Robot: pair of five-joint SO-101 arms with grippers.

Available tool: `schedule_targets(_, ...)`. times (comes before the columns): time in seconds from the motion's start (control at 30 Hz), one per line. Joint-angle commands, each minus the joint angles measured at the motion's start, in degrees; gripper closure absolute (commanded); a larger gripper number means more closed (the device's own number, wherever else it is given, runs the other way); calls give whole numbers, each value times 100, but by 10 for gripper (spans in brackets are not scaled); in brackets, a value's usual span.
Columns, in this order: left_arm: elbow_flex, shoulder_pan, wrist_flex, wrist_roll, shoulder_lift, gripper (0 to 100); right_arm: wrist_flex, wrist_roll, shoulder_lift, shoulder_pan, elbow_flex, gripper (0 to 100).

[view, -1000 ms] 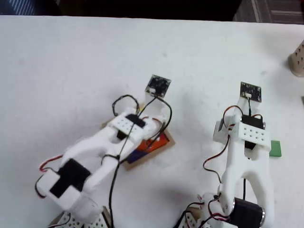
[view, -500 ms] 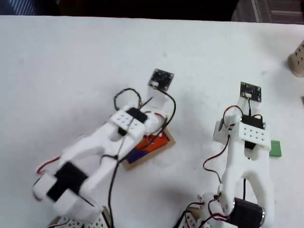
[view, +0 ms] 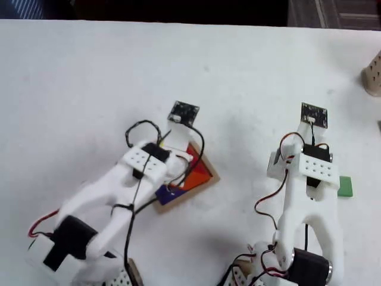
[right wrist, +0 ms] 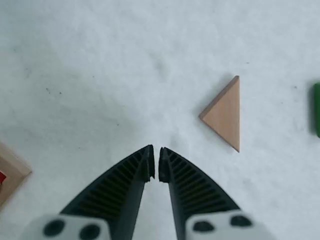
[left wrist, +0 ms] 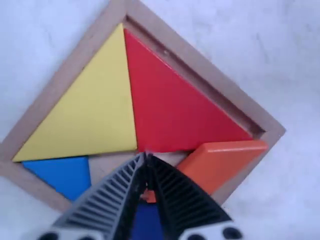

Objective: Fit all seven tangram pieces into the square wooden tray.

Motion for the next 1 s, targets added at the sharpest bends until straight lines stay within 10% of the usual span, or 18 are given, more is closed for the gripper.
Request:
schedule_targets(0.0,-281,-189,-255,0,268,977,-75,88,-145,-57,-26,981)
schedule_targets(0.97,-325,295,-431,-352,189,977,-75,88,-145,-66,-26,981)
